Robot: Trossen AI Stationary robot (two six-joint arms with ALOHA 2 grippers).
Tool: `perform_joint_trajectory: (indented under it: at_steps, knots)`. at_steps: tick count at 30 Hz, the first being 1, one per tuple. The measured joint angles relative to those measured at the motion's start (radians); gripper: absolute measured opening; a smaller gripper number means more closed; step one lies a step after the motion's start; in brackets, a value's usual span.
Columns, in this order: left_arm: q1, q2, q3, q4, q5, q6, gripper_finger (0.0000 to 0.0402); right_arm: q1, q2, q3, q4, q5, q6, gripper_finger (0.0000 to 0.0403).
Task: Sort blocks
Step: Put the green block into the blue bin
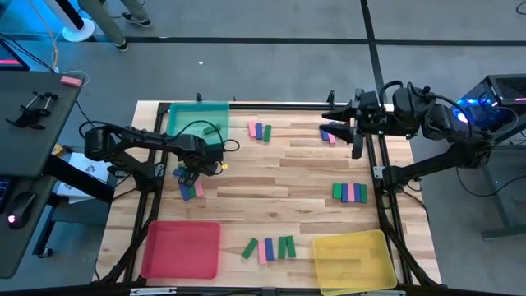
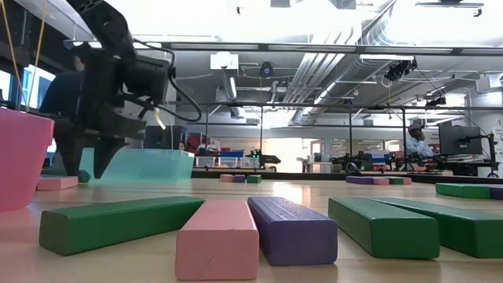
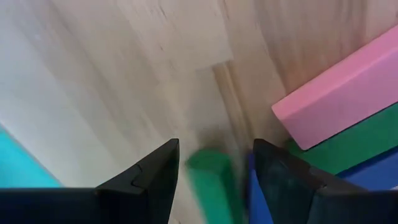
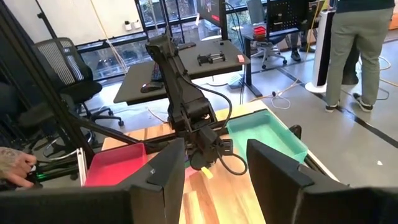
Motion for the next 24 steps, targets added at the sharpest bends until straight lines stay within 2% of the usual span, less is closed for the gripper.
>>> perform_joint_trajectory:
  at_steps: [5, 11, 14, 20, 24]
  knots:
    - [0.001, 0.000, -0.010, 0.033, 0.000, -0.003, 0.0192, 0.000, 0.001, 0.000, 0.002, 0.000, 0.000, 0.0151]
    - [0.021, -0.010, 0.003, 0.023, -0.016, -0.132, 0.0192, 0.000, 0.001, 0.000, 0.002, 0.000, 0.000, 0.0151]
    - [0.048, -0.046, 0.024, 0.016, -0.019, -0.149, 0.0192, 0.000, 0.001, 0.000, 0.001, 0.000, -0.005, 0.0151]
    - [0.124, -0.152, 0.015, -0.028, -0.004, 0.008, 0.0192, 0.000, 0.001, 0.000, -0.005, 0.000, -0.007, 0.0151]
    - [0.187, -0.167, -0.029, -0.025, 0.045, -0.009, 0.0192, 0.000, 0.001, 0.000, -0.006, 0.000, -0.005, 0.0151]
